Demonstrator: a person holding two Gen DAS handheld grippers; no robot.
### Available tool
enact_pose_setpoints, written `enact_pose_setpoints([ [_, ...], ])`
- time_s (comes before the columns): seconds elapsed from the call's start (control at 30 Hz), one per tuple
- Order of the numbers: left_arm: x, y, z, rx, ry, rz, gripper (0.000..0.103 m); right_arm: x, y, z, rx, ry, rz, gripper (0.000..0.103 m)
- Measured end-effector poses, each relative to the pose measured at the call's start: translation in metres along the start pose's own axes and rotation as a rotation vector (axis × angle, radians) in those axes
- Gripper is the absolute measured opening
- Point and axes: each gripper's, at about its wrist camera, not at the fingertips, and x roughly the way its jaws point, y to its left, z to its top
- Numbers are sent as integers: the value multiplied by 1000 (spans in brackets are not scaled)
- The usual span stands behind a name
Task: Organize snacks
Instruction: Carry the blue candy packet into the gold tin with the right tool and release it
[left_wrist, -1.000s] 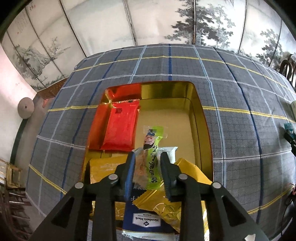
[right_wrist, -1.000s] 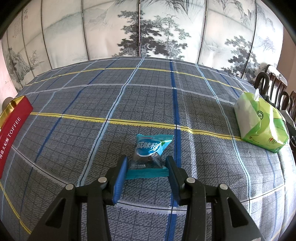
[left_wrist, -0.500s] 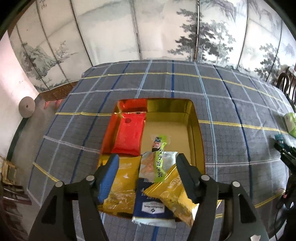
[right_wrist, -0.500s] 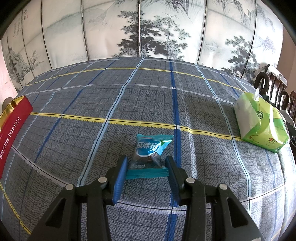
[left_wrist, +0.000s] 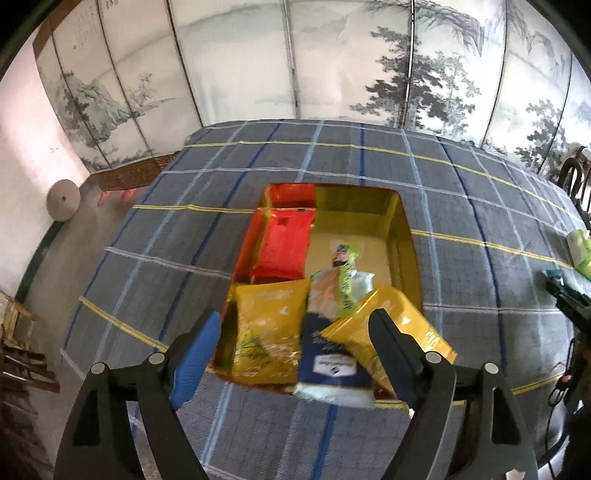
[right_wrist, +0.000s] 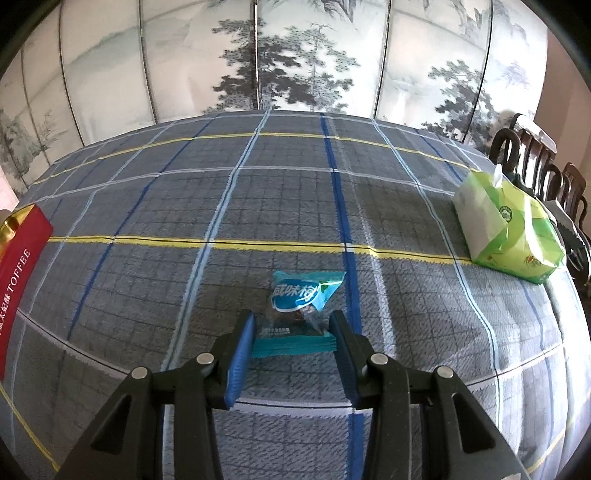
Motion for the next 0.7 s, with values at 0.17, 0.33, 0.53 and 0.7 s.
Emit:
enact_pose_setpoints([
  [0.17,-9,14,-7,-34,-24,20,81,-17,16,7,17,-16,52,32],
  [0.33,-8,27,-14,-80,-11,3,82,-25,45,13,-24,-12,120,22],
  [0.53,-8,39,-22,-93,-10,4,82,-24,69,10,-102,-26,91,22],
  [0.7,-4,47,-24,-111,-4,1,82,-31,81,3,-161,-39,58,20],
])
